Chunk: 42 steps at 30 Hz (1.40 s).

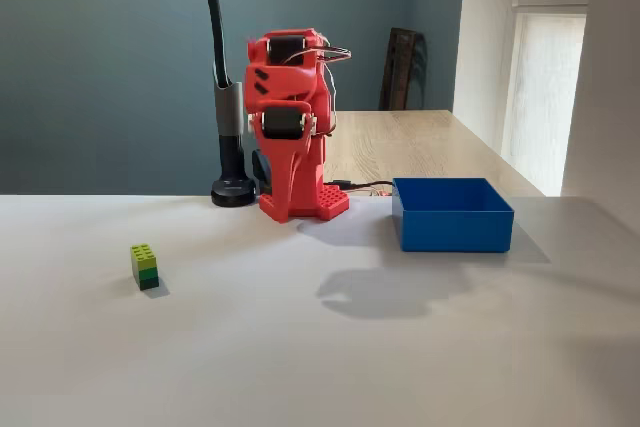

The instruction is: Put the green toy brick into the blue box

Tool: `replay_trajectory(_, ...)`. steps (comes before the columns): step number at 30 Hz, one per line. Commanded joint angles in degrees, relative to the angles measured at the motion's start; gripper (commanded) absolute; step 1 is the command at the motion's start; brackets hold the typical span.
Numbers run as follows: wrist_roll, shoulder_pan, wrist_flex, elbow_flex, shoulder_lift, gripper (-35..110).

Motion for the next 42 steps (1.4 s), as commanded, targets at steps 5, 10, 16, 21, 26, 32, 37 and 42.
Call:
replay_trajectory(5,3.16,12.22,6.24,-17.23,-16.44,23)
replay_trajectory(10,2.72,19.42,6.33,-19.42,-22.15,26)
replay_trajectory(16,2.29,25.14,6.33,-19.42,-25.14,37)
replay_trajectory(21,2.99,27.77,6.33,-18.81,-25.49,41)
replay_trajectory(26,5.71,30.06,6.33,-18.63,-25.49,38)
replay_trajectory(32,9.32,31.03,6.15,-19.07,-25.58,36)
replay_trajectory(37,11.51,30.76,5.71,-20.57,-25.66,36)
replay_trajectory(42,12.74,30.5,4.83,-21.88,-25.84,36)
